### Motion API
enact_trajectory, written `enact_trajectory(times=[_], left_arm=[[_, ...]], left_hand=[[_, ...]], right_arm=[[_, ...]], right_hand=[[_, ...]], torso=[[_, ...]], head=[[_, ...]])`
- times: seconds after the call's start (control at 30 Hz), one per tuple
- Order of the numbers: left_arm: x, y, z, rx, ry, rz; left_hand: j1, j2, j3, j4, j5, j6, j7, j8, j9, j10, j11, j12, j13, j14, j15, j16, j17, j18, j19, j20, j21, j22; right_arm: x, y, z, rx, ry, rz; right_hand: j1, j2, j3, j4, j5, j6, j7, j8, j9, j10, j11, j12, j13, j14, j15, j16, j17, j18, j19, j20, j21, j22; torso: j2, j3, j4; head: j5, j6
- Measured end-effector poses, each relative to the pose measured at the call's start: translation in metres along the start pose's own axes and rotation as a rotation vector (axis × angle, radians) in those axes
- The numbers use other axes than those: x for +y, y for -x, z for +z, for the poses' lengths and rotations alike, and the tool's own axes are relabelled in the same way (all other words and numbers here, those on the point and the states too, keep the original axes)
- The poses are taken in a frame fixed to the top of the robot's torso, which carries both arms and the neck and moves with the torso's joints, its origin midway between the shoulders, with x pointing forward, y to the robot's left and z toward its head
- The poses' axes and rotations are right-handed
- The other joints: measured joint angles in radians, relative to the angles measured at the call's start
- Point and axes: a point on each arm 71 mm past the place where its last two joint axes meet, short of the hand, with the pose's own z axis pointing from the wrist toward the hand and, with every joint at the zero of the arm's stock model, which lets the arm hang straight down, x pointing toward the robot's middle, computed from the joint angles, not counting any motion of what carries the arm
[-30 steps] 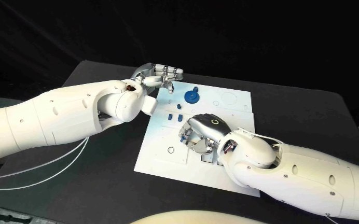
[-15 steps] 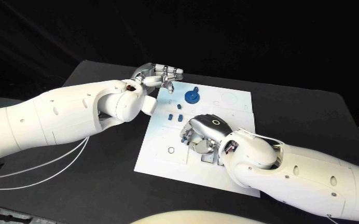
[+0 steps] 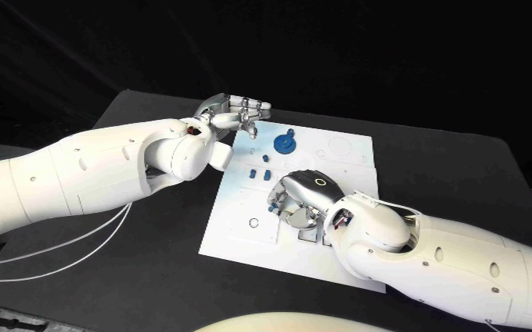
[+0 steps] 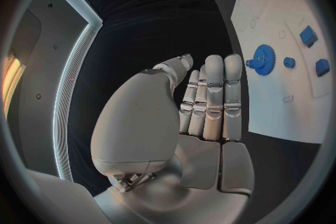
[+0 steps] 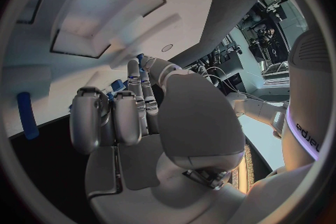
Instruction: Assemble the parts on the task board
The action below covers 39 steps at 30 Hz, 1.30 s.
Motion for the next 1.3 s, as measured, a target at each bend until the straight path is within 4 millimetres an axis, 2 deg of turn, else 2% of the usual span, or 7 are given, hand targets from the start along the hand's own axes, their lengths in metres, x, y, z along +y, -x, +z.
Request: enact_trajectory(times=[0.43,0.63,0.8,0.93,1.07,1.3], left_arm=[[0.000,-0.001,0.000,0.004,0.001,-0.001],[0.000,-0.001,0.000,0.006,0.001,-0.001],[0.000,-0.001,0.000,0.006,0.001,-0.002],[0.000,-0.001,0.000,0.007,0.001,-0.002],[0.000,-0.001,0.000,0.007,0.002,-0.002],[0.000,-0.001,0.000,0.008,0.003,-0.002]], left_hand=[[0.000,0.000,0.000,0.000,0.000,0.000,0.000,0.000,0.000,0.000,0.000,0.000,0.000,0.000,0.000,0.000,0.000,0.000,0.000,0.000,0.000,0.000],[0.000,0.000,-0.003,0.003,0.000,0.000,0.000,0.000,0.000,0.000,0.000,0.000,-0.001,0.000,0.000,0.000,0.000,0.000,0.000,0.000,0.000,0.000],[0.000,0.000,-0.003,0.003,0.000,0.000,0.000,0.000,0.000,0.000,0.000,0.000,-0.001,0.000,0.000,0.000,0.000,0.000,0.000,0.000,0.000,0.000],[0.000,0.000,-0.003,0.003,0.000,0.000,0.000,0.000,0.000,0.000,0.000,0.000,-0.001,0.000,0.000,0.000,0.000,0.000,0.000,0.000,0.000,0.000],[0.000,0.000,-0.003,0.003,0.000,0.000,0.000,0.000,0.000,0.000,0.000,0.000,-0.001,0.000,0.000,0.000,0.000,0.000,0.000,0.000,0.000,0.000],[0.000,0.000,-0.003,0.003,0.000,0.000,0.000,0.000,-0.001,-0.007,0.000,0.000,-0.001,0.000,0.000,0.000,-0.001,0.000,0.000,0.000,0.000,-0.001]], right_arm=[[0.004,-0.003,0.005,0.028,-0.005,-0.012],[0.005,-0.003,0.006,0.037,-0.005,-0.017],[0.005,-0.003,0.007,0.036,-0.007,-0.017],[0.005,-0.003,0.007,0.028,-0.008,-0.012],[0.001,-0.002,0.005,0.013,-0.020,-0.007],[-0.005,0.003,-0.006,-0.014,-0.045,0.006]], right_hand=[[-0.008,0.008,-0.003,-0.003,0.000,-0.002,-0.002,-0.005,0.002,0.001,0.001,0.000,0.000,0.000,0.000,0.000,-0.004,0.000,0.000,0.000,0.000,0.000],[-0.024,-0.001,-0.009,-0.002,0.001,-0.001,-0.003,-0.002,0.002,0.001,0.001,0.000,-0.001,0.000,0.000,0.000,-0.007,0.000,0.000,0.000,0.000,0.000],[-0.049,-0.019,-0.024,0.007,0.008,-0.051,0.019,-0.019,-0.008,-0.043,0.016,-0.004,-0.006,0.000,0.000,0.000,-0.009,0.000,0.000,0.000,-0.013,0.000],[-0.059,-0.029,-0.033,0.009,0.002,-0.090,0.035,-0.019,-0.019,-0.074,0.034,-0.005,-0.025,0.001,0.010,0.000,-0.013,0.000,-0.008,0.008,-0.028,0.000],[-0.065,-0.035,-0.041,0.009,0.002,-0.116,0.034,-0.019,-0.026,-0.088,0.037,-0.006,-0.025,-0.002,0.013,0.000,-0.017,0.000,-0.015,0.015,-0.038,0.001],[-0.070,-0.041,-0.049,0.009,0.002,-0.122,0.033,-0.019,-0.028,-0.091,0.034,-0.004,-0.025,-0.002,0.013,0.000,-0.020,0.000,-0.011,0.018,-0.040,0.000]], torso=[[0.000,-0.0014,0.0002],[0.000,-0.0017,0.0006],[0.000,-0.0015,0.0004],[-0.001,-0.0015,0.0002],[0.000,-0.0009,0.0001],[-0.001,-0.0003,-0.0001]], head=[[-0.002,-0.001],[-0.002,-0.002],[-0.002,-0.003],[-0.002,-0.003],[-0.002,-0.002],[-0.006,0.001]])
